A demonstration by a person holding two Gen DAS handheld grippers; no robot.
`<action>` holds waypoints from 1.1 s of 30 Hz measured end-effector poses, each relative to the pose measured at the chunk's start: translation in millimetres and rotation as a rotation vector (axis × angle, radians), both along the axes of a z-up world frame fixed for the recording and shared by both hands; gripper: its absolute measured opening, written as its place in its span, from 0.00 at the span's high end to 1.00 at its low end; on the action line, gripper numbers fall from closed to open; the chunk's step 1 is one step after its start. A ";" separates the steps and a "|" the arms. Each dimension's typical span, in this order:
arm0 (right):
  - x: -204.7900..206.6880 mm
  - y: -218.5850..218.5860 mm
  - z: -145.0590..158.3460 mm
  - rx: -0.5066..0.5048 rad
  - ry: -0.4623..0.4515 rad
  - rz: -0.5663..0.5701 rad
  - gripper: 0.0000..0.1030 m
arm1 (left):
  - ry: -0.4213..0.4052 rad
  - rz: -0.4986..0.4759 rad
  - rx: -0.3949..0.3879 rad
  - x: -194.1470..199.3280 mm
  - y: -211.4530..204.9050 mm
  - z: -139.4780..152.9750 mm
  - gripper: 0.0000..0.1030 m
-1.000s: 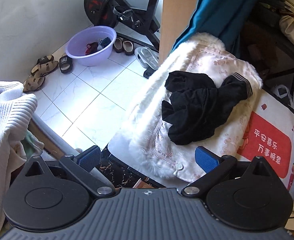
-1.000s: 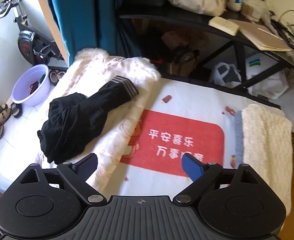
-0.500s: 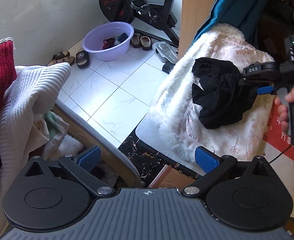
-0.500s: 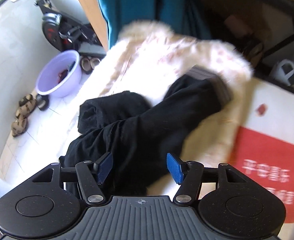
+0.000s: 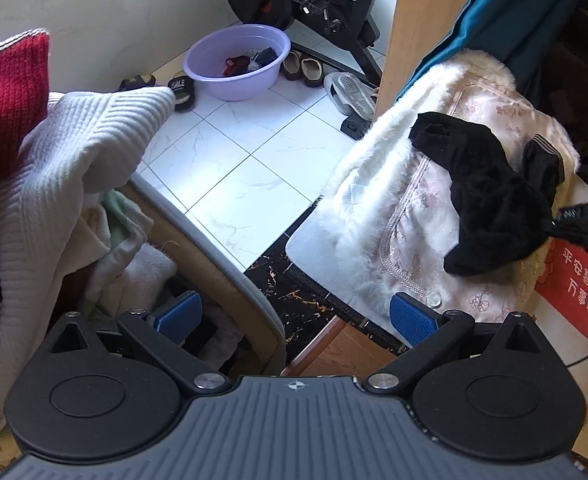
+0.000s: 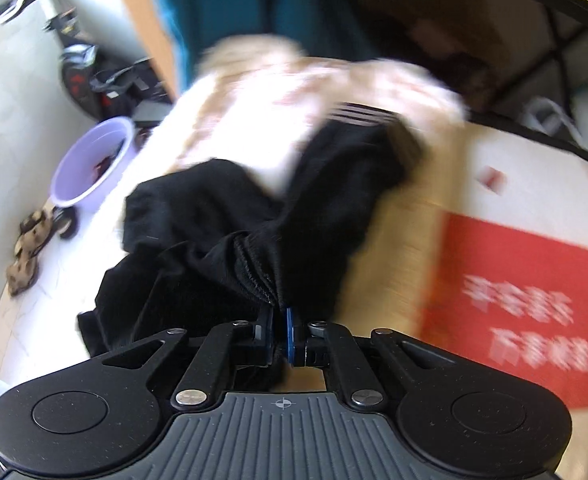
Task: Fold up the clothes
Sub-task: 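Close the right gripper on the black garment, then lift the black garment up off the white coat with the right gripper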
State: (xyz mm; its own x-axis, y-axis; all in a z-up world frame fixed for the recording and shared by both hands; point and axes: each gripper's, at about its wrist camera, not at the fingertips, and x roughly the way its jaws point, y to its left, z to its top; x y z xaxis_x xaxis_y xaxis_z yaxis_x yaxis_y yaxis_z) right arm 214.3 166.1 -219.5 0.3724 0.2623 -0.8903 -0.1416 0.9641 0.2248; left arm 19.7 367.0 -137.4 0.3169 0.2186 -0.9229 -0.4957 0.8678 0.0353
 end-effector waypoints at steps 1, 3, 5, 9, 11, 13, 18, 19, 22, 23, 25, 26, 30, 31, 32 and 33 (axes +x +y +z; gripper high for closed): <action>-4.0 -17.5 0.5 -0.001 0.014 -0.032 0.95 | -0.003 -0.014 -0.002 4.7 -3.9 -0.2 0.01; -12.0 -53.0 0.6 -0.003 0.044 -0.099 0.95 | -0.009 -0.048 -0.005 14.7 -13.0 -0.7 0.01; -19.3 -86.1 -5.8 -0.032 0.077 -0.159 0.95 | -0.008 -0.082 -0.012 24.3 -23.0 -2.3 0.01; -38.5 -135.0 -18.5 -0.185 0.097 -0.262 0.91 | -0.004 -0.145 -0.023 39.3 -43.0 -4.6 0.01; -45.0 -149.7 -21.7 -0.211 0.100 -0.283 0.83 | -0.002 -0.171 -0.023 44.2 -51.8 -5.3 0.01; -48.2 -152.5 -17.5 -0.205 0.063 -0.271 0.68 | 0.003 -0.194 -0.023 47.6 -60.2 -6.2 0.01; -40.3 -122.7 0.3 -0.190 -0.087 -0.137 0.50 | 0.017 -0.207 -0.022 48.7 -71.1 -8.0 0.01; -36.5 -112.7 1.9 -0.175 -0.102 -0.096 0.48 | 0.020 -0.201 -0.021 47.0 -71.3 -7.7 0.01; -25.9 -75.2 0.8 -0.150 -0.133 0.054 0.28 | 0.030 -0.185 -0.017 41.9 -71.9 -6.6 0.01; -23.0 -59.1 -1.2 -0.156 -0.142 0.117 0.23 | 0.033 -0.179 -0.016 40.2 -72.1 -6.3 0.01; -20.2 -27.1 -11.2 -0.217 -0.170 0.236 0.11 | 0.042 -0.158 -0.012 33.5 -70.4 -6.5 0.01; -19.7 -13.4 -18.9 -0.253 -0.182 0.283 0.11 | 0.048 -0.146 -0.009 29.6 -68.9 -7.1 0.01; -6.5 6.7 -48.9 -0.331 -0.077 0.326 0.34 | 0.076 -0.092 0.000 13.8 -62.1 -12.4 0.01; -2.0 1.8 -53.8 -0.337 -0.034 0.308 0.58 | 0.082 -0.077 -0.002 10.6 -60.6 -14.2 0.01; 1.7 -7.9 -54.9 -0.326 -0.007 0.279 0.68 | 0.087 -0.061 -0.008 8.2 -59.5 -15.7 0.01; 2.8 -21.9 -51.1 -0.299 -0.003 0.241 0.83 | 0.088 -0.043 -0.020 6.3 -58.9 -16.7 0.01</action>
State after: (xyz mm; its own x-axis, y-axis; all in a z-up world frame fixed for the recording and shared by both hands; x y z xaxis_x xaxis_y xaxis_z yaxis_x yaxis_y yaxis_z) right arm 217.1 144.3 -270.6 0.3348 0.0713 -0.9396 -0.3724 0.9260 -0.0624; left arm 26.0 308.1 -154.2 0.2430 0.1882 -0.9516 -0.4538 0.8891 0.0599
